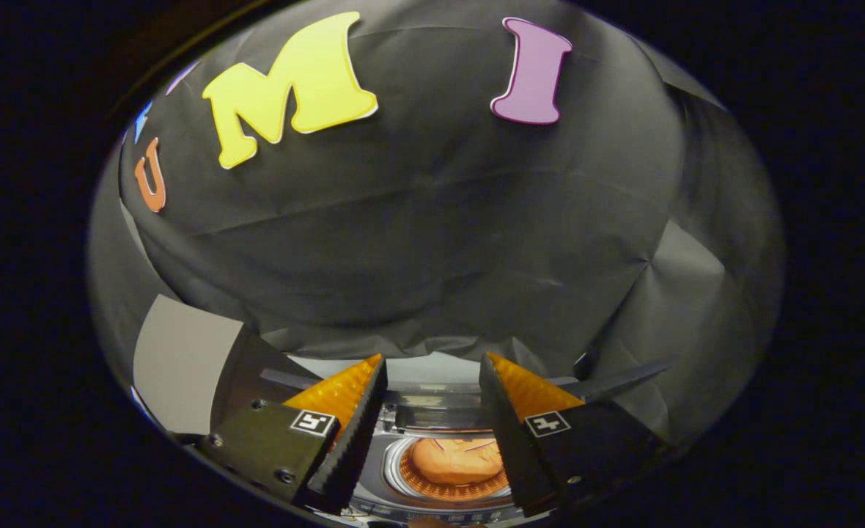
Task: Put the clothes into the washing machine and then close the washing machine lid.
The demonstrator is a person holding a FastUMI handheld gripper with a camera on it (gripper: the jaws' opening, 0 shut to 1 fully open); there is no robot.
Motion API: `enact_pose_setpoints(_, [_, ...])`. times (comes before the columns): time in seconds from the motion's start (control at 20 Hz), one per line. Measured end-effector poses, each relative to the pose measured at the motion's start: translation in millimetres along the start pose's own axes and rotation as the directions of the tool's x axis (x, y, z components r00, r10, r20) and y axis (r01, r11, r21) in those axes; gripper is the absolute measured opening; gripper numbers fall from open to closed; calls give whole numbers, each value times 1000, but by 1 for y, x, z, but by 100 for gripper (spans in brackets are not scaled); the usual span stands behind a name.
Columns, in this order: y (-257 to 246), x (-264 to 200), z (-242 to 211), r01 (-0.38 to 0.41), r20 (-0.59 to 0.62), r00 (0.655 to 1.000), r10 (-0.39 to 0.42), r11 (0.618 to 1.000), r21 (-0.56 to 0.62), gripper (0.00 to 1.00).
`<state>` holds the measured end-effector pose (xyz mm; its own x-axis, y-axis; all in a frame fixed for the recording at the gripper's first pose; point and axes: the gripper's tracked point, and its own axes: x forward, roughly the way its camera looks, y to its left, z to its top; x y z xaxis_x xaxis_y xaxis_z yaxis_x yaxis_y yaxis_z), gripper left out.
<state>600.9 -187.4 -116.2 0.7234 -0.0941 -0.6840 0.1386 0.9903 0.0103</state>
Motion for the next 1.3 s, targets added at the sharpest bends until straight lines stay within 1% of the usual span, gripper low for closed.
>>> enact_pose_setpoints(0.3, [0,-12,-12,-1,64,998,2,1000,-10,80])
enact_pose_setpoints(0.6, [0,-29,-29,28,48,998,-28,1000,-7,80])
enact_pose_setpoints(1.05, [-2,-49,-62,34,45,998,-34,999,-6,80])
enact_pose_setpoints(1.3, [-2,-61,-84,36,22,999,-36,999,-6,80])
